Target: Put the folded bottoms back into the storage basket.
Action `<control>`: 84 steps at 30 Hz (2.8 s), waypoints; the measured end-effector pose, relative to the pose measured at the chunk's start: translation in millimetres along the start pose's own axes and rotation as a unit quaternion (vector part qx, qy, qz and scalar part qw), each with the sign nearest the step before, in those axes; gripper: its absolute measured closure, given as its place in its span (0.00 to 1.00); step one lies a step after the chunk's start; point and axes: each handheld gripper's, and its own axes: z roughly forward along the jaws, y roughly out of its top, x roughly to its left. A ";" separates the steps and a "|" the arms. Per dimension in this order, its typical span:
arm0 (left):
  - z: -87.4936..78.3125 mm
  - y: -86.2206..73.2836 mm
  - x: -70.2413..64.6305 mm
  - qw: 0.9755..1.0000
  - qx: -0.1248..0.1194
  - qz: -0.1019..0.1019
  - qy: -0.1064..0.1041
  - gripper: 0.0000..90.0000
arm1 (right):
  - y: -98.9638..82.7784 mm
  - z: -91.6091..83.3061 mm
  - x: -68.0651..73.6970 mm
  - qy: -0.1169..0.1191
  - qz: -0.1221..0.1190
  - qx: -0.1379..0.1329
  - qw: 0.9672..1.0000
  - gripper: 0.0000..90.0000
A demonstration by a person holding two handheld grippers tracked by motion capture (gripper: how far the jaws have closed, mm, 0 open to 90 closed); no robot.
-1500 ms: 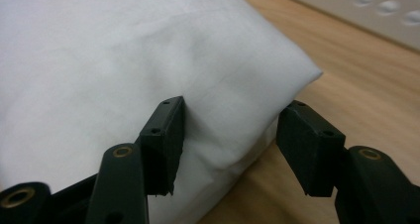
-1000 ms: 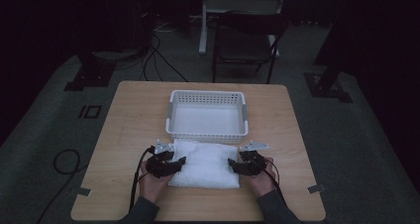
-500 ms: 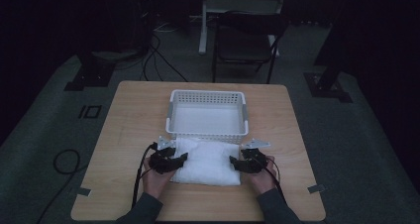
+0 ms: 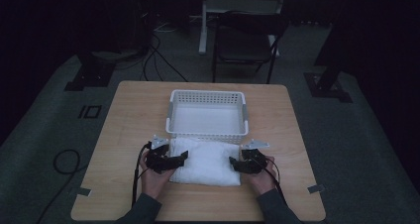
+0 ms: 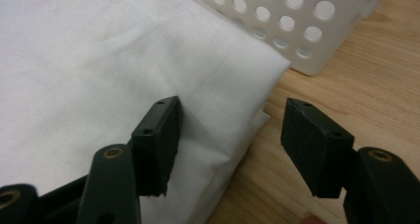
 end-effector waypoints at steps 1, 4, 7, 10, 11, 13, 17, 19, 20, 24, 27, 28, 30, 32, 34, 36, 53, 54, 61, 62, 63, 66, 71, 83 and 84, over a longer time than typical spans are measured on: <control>3.7 -1.8 1.2 1.000 0.009 0.004 0.010 0.13 | -0.1 0.1 -0.3 0.000 0.000 0.000 1.000 0.43; 13.4 -5.9 9.4 1.000 0.028 -0.004 -0.001 0.08 | -0.2 0.4 -0.9 0.005 0.005 0.003 1.000 0.42; 20.3 -8.4 14.7 0.999 0.030 -0.006 -0.013 0.04 | -0.3 0.5 -1.4 0.007 0.005 0.004 1.000 0.42; 25.8 -10.3 19.6 0.999 0.031 -0.023 -0.030 0.02 | 0.2 -1.6 -1.8 0.013 0.010 0.000 1.000 0.45; 27.8 -10.4 22.1 0.998 0.033 -0.033 -0.039 0.02 | 0.5 -3.8 -1.3 0.012 0.012 -0.005 1.000 0.45; 29.1 -10.6 24.5 0.997 0.037 -0.040 -0.047 0.02 | 1.0 -9.3 1.2 0.017 0.015 -0.018 1.000 0.45; 31.6 -10.6 26.0 0.997 0.040 -0.048 -0.053 0.02 | 1.7 -17.6 6.9 0.039 0.030 -0.037 0.998 0.41; 32.5 -10.7 26.5 0.996 0.042 -0.053 -0.055 0.02 | 2.9 -19.9 10.7 0.040 0.034 -0.046 0.998 0.36; 32.8 -10.7 26.4 0.996 0.041 -0.053 -0.055 0.02 | 3.2 -19.9 12.6 0.037 0.033 -0.046 0.998 0.33; 33.0 -10.5 25.5 0.996 0.042 -0.053 -0.053 0.03 | 0.3 -10.3 15.5 0.016 0.037 -0.022 0.999 0.15; 33.1 -10.9 25.8 0.996 0.041 -0.052 -0.056 0.03 | -1.6 -4.1 14.0 0.021 0.047 -0.005 0.999 0.11; 33.2 -10.9 25.8 0.996 0.041 -0.052 -0.056 0.02 | -2.3 -2.6 13.4 0.019 0.050 -0.004 0.999 0.11; 33.3 -11.1 26.1 0.996 0.040 -0.050 -0.060 0.02 | -3.3 1.2 10.8 0.028 0.059 0.002 0.998 0.11; 33.5 -11.1 26.2 0.996 0.040 -0.050 -0.062 0.03 | -4.7 5.4 6.7 0.043 0.074 0.010 0.996 0.10; 33.5 -11.2 26.1 0.996 0.040 -0.049 -0.064 0.03 | -6.1 10.1 0.6 0.064 0.097 0.019 0.993 0.10; 33.7 -11.0 26.3 0.996 0.041 -0.048 -0.067 0.03 | -6.6 12.8 -2.9 0.079 0.102 0.024 0.991 0.10; 37.8 -10.8 29.9 0.981 0.065 -0.062 -0.171 0.38 | -9.7 23.9 -20.3 0.213 0.155 0.017 0.965 0.60; 37.7 -11.3 30.0 0.981 0.062 -0.064 -0.174 0.42 | -9.5 22.9 -19.6 0.214 0.151 0.013 0.965 0.65; 29.5 -9.5 25.6 0.983 0.051 -0.031 -0.173 0.57 | -7.9 16.5 -15.7 0.204 0.114 -0.006 0.972 0.76; 26.0 -10.1 23.8 0.984 0.043 -0.024 -0.173 0.57 | -7.8 15.6 -15.8 0.205 0.111 -0.008 0.972 0.76; 24.0 -10.4 22.0 0.984 0.040 -0.018 -0.171 0.58 | -7.2 12.2 -13.6 0.200 0.096 -0.013 0.975 0.77; 18.7 -10.9 17.7 0.985 0.030 -0.004 -0.168 0.59 | -6.7 7.2 -10.8 0.193 0.076 -0.020 0.978 0.77; 14.3 -11.3 15.1 0.986 0.024 0.001 -0.162 0.58 | -7.3 6.0 -10.8 0.195 0.068 -0.026 0.978 0.77; -1.8 -4.5 4.5 0.989 0.006 0.024 -0.148 0.58 | -5.6 -4.8 -6.7 0.190 0.054 -0.046 0.979 0.78; -3.0 -4.1 4.1 0.989 0.003 0.022 -0.148 0.58 | -5.2 -6.1 -6.1 0.189 0.054 -0.047 0.979 0.78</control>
